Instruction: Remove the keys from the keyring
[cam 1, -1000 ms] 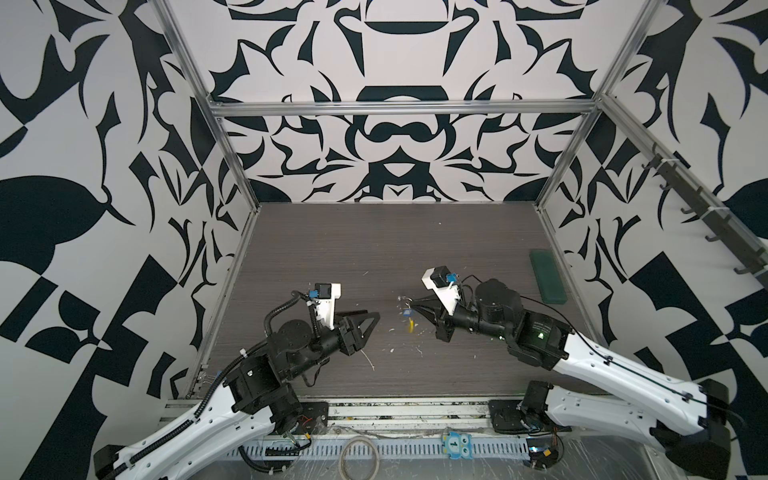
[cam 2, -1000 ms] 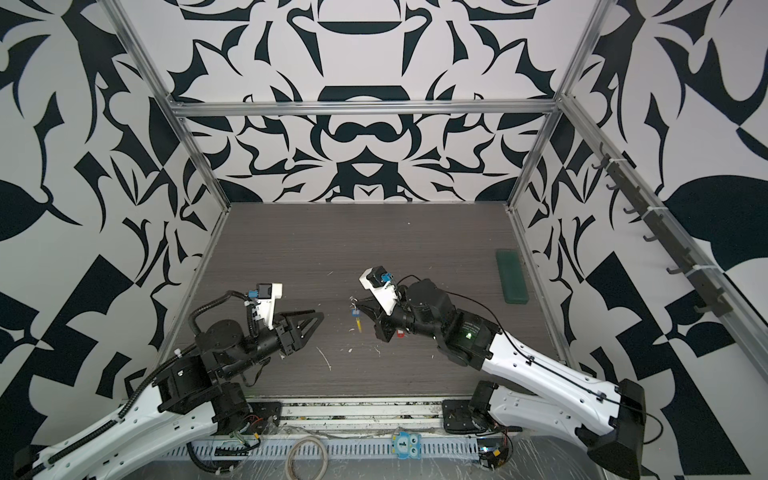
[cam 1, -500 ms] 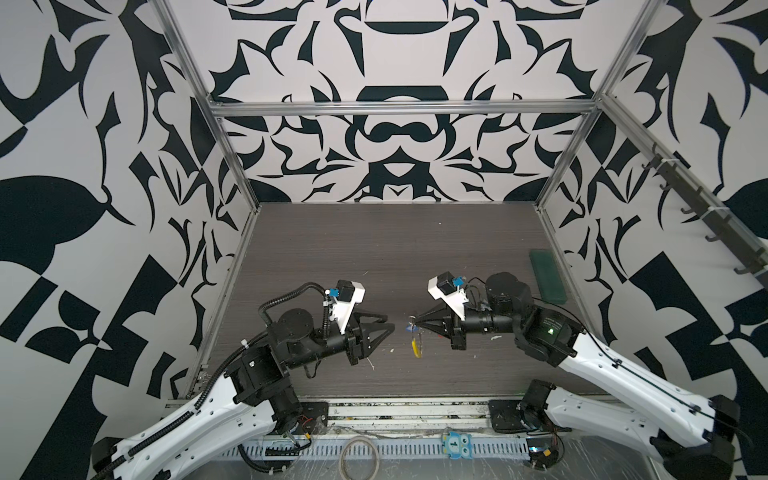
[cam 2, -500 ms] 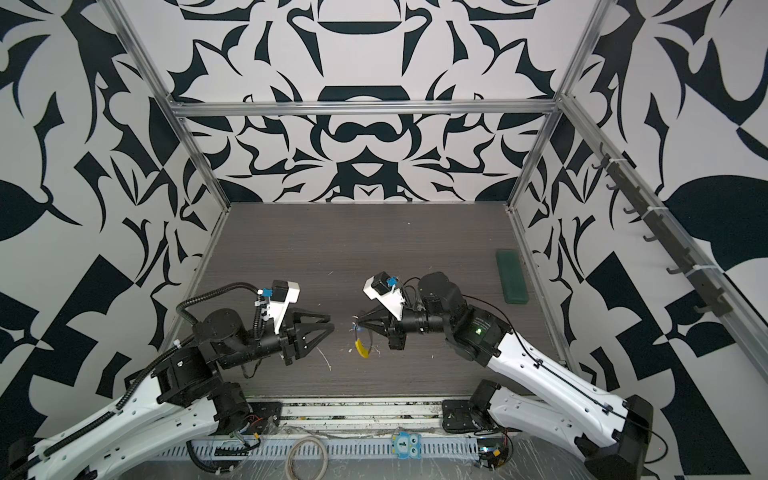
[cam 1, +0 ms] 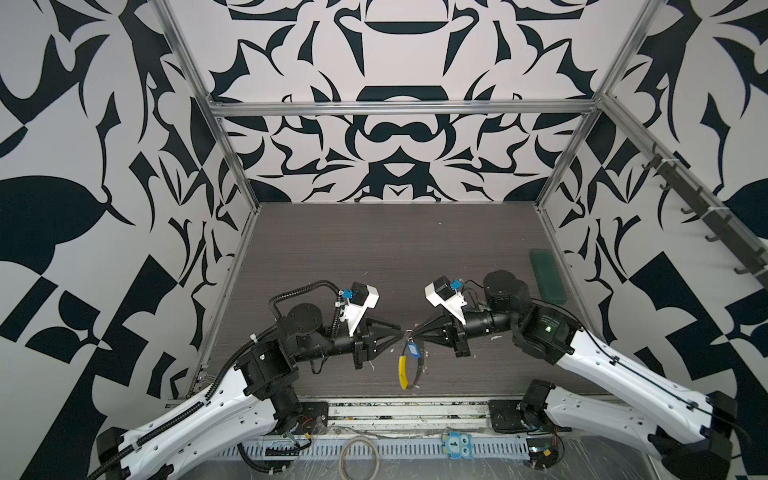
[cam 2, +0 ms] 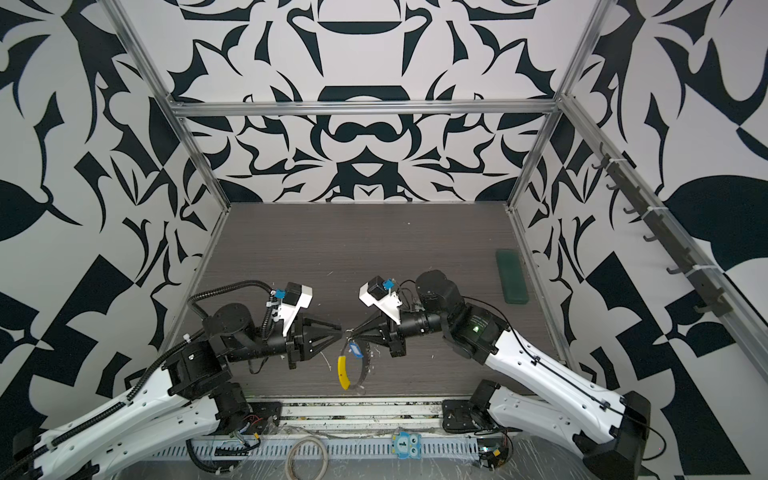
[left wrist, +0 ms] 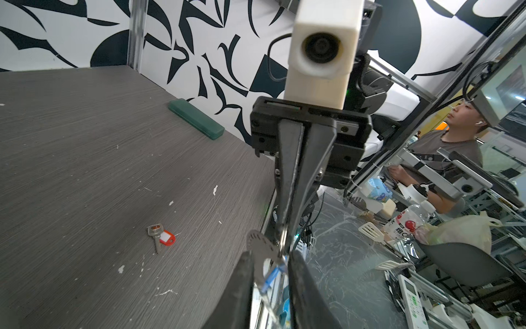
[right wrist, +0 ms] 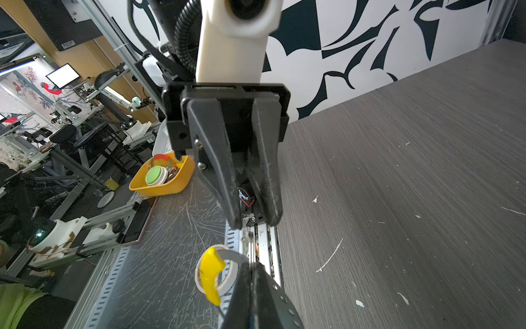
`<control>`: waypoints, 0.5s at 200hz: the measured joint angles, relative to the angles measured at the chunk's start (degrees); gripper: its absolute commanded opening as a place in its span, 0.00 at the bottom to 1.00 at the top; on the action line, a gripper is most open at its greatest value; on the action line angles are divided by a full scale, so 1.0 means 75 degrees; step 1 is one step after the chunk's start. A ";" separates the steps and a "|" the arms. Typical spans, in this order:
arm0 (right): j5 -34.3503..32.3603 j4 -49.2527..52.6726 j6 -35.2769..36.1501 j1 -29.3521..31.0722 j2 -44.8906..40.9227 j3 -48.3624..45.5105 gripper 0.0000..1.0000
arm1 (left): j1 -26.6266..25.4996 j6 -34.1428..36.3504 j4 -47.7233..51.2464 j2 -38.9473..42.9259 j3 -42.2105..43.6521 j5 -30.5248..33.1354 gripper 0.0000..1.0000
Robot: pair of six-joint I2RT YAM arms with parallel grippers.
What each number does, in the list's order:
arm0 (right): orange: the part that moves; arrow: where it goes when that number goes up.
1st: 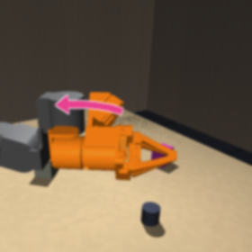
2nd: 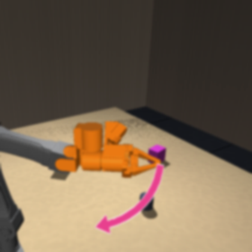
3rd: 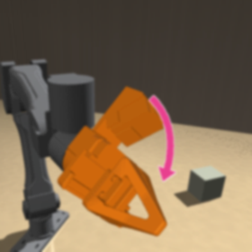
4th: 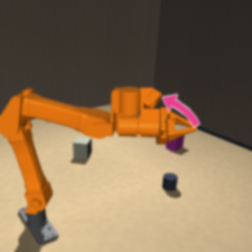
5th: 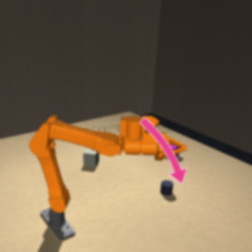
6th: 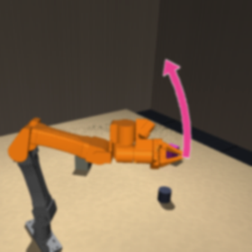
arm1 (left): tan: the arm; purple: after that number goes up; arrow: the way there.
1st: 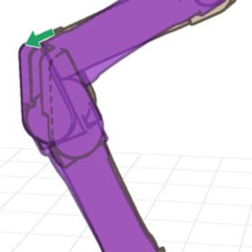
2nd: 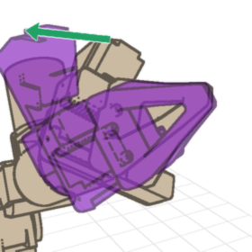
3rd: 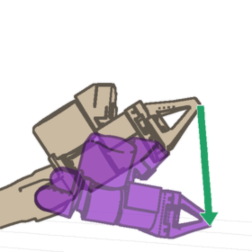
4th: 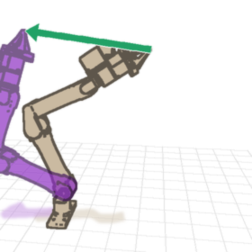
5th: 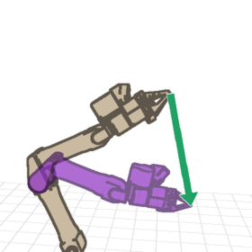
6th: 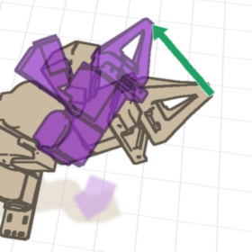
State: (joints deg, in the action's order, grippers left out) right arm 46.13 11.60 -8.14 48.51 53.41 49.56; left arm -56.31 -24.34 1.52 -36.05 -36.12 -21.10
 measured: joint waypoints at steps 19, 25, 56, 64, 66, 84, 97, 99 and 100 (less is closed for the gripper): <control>0.0017 -0.0009 -0.0070 0.0000 0.0052 0.0006 0.00 | 0.0000 0.0000 -0.0061 -0.0052 -0.0006 -0.0149 0.24; 0.0020 -0.0009 -0.0079 0.0000 0.0058 0.0009 0.00 | 0.0000 -0.0003 -0.0067 -0.0073 -0.0006 -0.0192 0.25; 0.0023 -0.0029 -0.0105 0.0000 0.0090 0.0017 0.00 | 0.0000 -0.0006 -0.0128 -0.0236 -0.0015 -0.0376 0.19; 0.0026 -0.0035 -0.0105 0.0000 0.0090 0.0017 0.00 | 0.0000 -0.0012 -0.0134 -0.0277 -0.0015 -0.0405 0.18; 0.0029 -0.0032 -0.0108 0.0000 0.0090 0.0017 0.00 | 0.0000 0.0009 -0.0137 -0.0291 -0.0015 -0.0408 0.18; 0.0044 -0.0032 -0.0111 0.0000 0.0090 0.0023 0.00 | 0.0000 0.0000 -0.0163 -0.0326 -0.0015 -0.0455 0.15; 0.0055 -0.0035 -0.0114 0.0000 0.0090 0.0029 0.00 | 0.0000 -0.0009 -0.0184 -0.0323 -0.0017 -0.0475 0.13; 0.0058 -0.0035 -0.0114 0.0000 0.0090 0.0029 0.00 | 0.0000 0.0003 -0.0187 -0.0323 -0.0017 -0.0475 0.13; 0.0061 -0.0035 -0.0114 0.0000 0.0090 0.0029 0.00 | 0.0000 0.0003 -0.0187 -0.0323 -0.0017 -0.0478 0.12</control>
State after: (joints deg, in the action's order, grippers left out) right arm 46.59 11.33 -8.99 48.51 54.08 49.78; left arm -56.31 -24.32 0.12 -38.48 -36.25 -24.69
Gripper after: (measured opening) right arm 0.043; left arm 0.144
